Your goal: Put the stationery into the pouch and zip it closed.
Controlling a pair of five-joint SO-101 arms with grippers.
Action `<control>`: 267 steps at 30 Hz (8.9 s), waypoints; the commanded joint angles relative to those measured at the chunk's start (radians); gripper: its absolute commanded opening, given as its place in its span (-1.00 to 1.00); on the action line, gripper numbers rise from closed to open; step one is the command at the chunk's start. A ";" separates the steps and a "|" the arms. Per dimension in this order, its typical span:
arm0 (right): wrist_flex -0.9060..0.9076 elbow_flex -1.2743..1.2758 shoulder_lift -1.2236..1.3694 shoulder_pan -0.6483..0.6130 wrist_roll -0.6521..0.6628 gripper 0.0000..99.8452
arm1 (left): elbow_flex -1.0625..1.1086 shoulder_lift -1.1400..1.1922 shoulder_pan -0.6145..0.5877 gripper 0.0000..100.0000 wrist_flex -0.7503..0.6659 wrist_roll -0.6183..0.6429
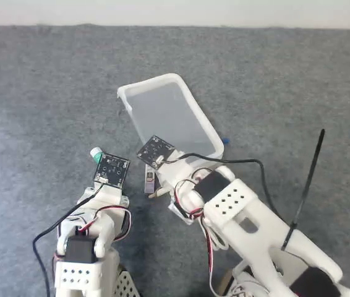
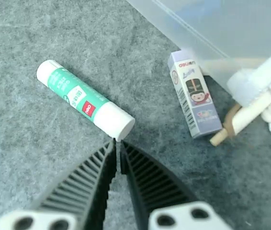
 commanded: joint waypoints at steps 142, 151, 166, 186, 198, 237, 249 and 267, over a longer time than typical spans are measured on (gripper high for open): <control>-0.415 0.104 -0.361 0.097 0.048 -0.99 | -0.565 0.282 0.170 -0.52 -0.288 0.265; -0.414 0.104 -0.361 0.077 0.052 -0.99 | -0.627 0.537 0.173 -0.52 -0.365 0.295; -0.389 0.104 -0.361 0.050 0.054 -0.99 | -0.630 0.706 0.157 -0.52 -0.434 0.292; -0.394 0.103 -0.354 0.125 0.012 -0.99 | -0.627 0.710 0.087 -0.68 -0.368 0.278; -0.381 0.103 -0.358 0.094 0.018 -0.99 | -0.622 0.718 0.081 -0.53 -0.391 0.230; -0.374 0.101 -0.361 0.081 0.014 -0.99 | -0.472 0.720 0.129 -0.60 -0.563 0.187; -0.363 0.103 -0.361 0.085 0.014 -0.99 | -0.464 0.712 0.051 -0.82 -0.577 0.157; -0.360 0.101 -0.361 0.180 0.014 -0.99 | -0.503 0.709 -0.064 -0.98 -0.549 0.163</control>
